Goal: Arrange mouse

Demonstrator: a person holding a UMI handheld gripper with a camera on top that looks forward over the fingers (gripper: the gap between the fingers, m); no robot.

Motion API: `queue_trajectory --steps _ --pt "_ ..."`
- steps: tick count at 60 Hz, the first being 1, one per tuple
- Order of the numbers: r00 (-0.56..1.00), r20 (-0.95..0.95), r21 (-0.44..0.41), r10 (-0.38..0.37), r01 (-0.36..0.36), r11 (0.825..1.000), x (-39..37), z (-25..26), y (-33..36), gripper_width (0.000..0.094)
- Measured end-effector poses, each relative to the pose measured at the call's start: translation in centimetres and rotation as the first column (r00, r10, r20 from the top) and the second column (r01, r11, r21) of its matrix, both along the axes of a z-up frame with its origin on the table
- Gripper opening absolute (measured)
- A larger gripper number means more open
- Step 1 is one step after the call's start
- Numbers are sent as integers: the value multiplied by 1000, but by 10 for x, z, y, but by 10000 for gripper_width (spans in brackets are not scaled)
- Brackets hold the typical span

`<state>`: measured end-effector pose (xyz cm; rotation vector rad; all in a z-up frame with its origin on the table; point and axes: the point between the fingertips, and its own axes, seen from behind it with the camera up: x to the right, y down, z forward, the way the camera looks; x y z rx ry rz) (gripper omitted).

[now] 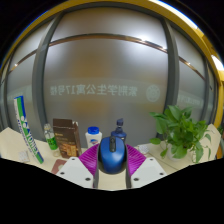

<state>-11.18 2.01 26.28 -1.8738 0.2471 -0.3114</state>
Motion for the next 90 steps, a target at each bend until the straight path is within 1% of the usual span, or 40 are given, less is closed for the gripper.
queue_trajectory --steps 4,8,9,12,18,22,26,28,29,31,32,36,37,39,40,43,47,52,58,65,77,90 --pt "996 -42 -29 76 -77 997 -49 -29 39 368" --pt "986 -103 -86 127 -136 987 -93 -86 68 365" --pt "984 -118 -106 136 -149 983 -91 -94 69 366" --pt "976 -160 -171 150 -177 969 -113 -145 84 365" --pt "962 -226 -279 156 -217 935 -137 -224 96 366" --pt "953 -249 -323 173 -250 913 -149 -253 96 376" --pt "950 -254 -354 182 -266 897 -158 -271 92 426" --pt "947 -262 -373 186 -277 886 -163 -282 92 470" --pt "949 -254 -377 188 -277 884 -163 -280 92 491" --pt "952 -231 -368 199 -275 888 -162 -275 92 527" --pt "955 -220 -367 200 -271 890 -161 -272 90 571" --pt "959 -195 -365 207 -267 892 -164 -261 85 832" --pt "958 -193 -364 210 -269 892 -165 -258 84 867" --pt "959 -187 -362 211 -267 893 -167 -251 80 825" --pt "961 -183 -360 209 -264 895 -167 -247 77 824" --pt "965 -167 -354 200 -248 902 -168 -234 69 862" --pt "972 -142 -351 186 -225 909 -170 -215 54 853" --pt "981 -113 -333 157 -186 924 -175 -185 27 853" --pt "990 -85 -303 116 -137 943 -188 -150 -14 859" --pt "995 -57 -272 85 -98 957 -210 -116 -66 853" --pt "997 -43 -269 62 -72 961 -245 -91 -140 852" --pt "996 -53 -281 66 -78 956 -266 -89 -181 851"
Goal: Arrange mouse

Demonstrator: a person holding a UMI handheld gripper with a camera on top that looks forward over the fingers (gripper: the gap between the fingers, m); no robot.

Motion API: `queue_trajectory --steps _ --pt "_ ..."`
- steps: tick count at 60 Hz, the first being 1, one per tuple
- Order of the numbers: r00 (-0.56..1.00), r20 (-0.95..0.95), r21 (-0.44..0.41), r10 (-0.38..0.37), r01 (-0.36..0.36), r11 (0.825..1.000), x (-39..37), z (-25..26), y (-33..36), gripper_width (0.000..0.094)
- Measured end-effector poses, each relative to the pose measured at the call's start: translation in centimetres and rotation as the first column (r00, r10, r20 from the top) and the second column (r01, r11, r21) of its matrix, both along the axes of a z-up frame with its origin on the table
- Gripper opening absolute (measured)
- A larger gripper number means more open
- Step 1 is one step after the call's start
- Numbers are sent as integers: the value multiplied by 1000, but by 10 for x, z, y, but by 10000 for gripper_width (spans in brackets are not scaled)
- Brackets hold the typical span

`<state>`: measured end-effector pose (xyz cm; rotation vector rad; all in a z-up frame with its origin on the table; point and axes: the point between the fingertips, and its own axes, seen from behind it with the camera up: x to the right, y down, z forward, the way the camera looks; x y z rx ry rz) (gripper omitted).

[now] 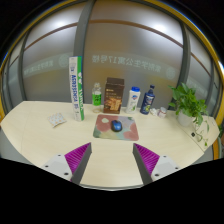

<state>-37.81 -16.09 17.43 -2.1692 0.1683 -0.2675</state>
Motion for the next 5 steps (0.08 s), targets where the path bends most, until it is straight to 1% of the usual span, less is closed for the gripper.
queue_trajectory --steps 5 --pt "1000 3 4 8 -8 1000 -2 0 -1 852"
